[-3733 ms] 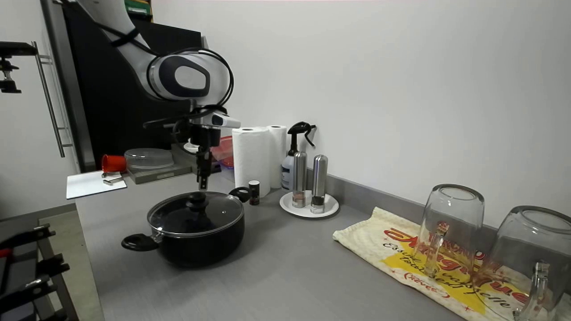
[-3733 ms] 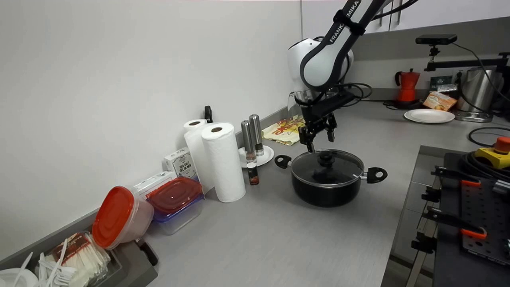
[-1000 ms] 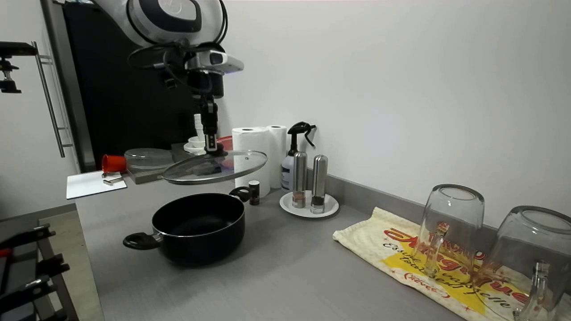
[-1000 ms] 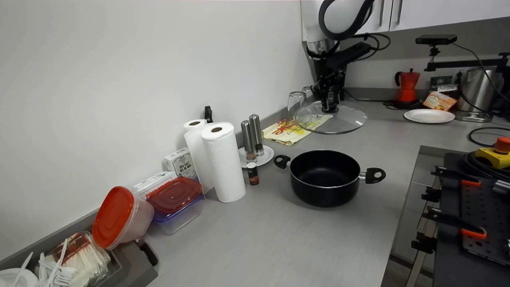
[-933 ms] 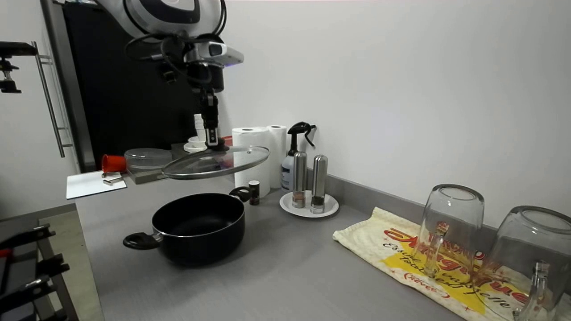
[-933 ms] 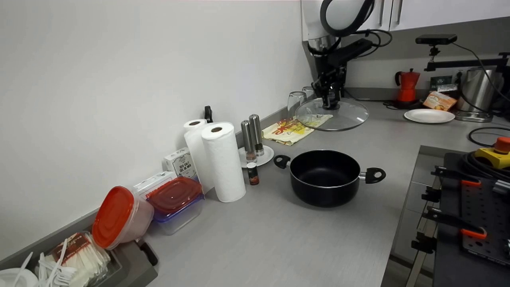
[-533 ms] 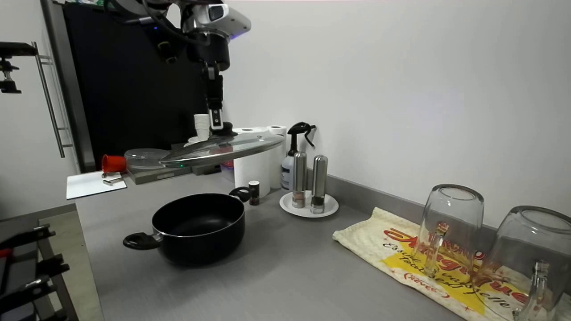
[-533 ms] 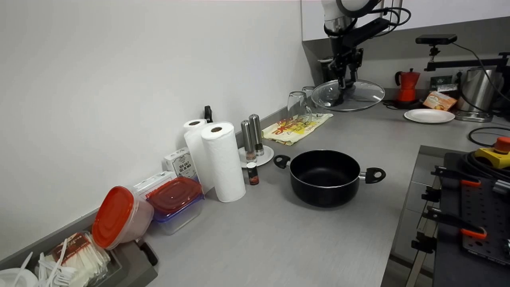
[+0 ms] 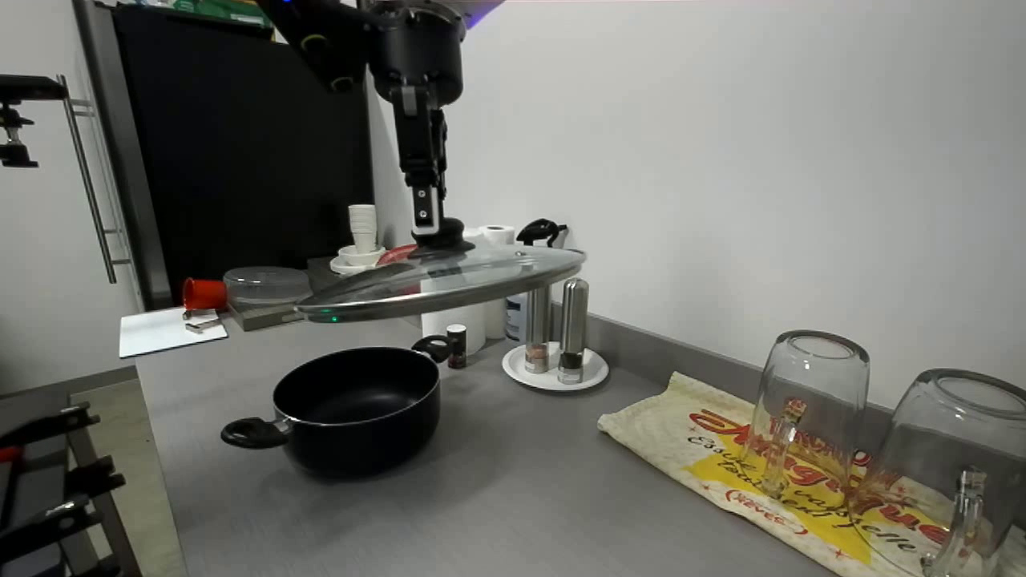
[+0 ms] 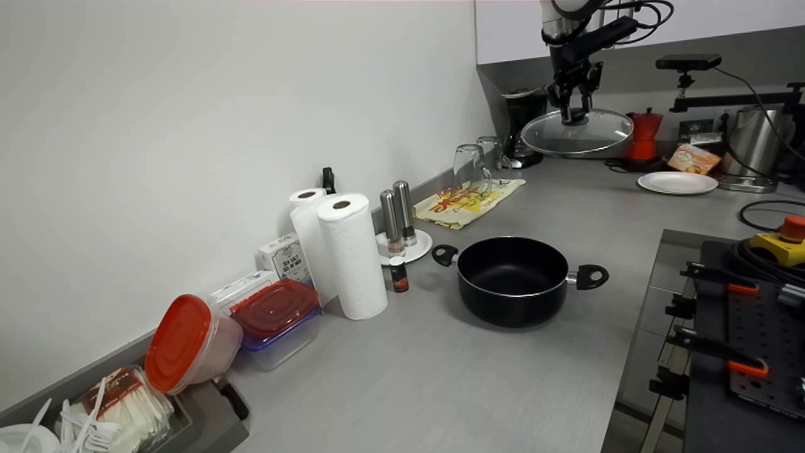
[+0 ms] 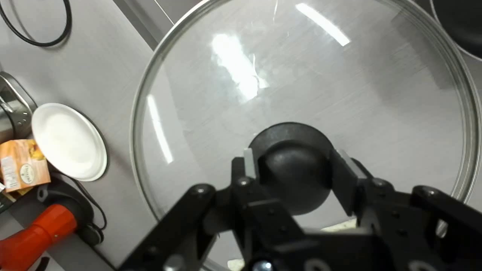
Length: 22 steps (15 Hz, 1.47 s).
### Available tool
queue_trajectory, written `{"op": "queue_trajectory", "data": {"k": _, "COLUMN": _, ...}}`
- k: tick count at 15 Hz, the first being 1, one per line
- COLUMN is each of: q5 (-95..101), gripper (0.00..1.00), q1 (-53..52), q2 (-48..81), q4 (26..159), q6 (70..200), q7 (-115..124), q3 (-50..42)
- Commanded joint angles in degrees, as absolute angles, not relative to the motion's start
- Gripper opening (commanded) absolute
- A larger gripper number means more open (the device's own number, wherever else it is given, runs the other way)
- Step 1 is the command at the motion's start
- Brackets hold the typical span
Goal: Shift the lid to the counter
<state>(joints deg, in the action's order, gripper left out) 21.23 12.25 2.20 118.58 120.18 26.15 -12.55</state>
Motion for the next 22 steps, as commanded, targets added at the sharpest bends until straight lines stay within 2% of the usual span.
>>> {"op": "queue_trajectory", "data": {"k": 1, "q5": 18.8, "gripper": 0.24, "q1": 13.72, "q2": 10.98, "q4": 107.7, "q6": 116.8, "q7": 22.49, "q3": -14.24}}
{"op": "queue_trajectory", "data": {"k": 9, "q5": 11.02, "gripper": 0.24, "q1": 16.28, "q2": 27.68, "q4": 95.1, "q6": 114.26, "q7": 16.62, "q3": -15.05}}
{"op": "queue_trajectory", "data": {"k": 22, "q5": 1.07, "gripper": 0.24, "q1": 15.64, "q2": 36.74, "q4": 96.98, "q6": 116.16, "q7": 15.36, "q3": -13.42}}
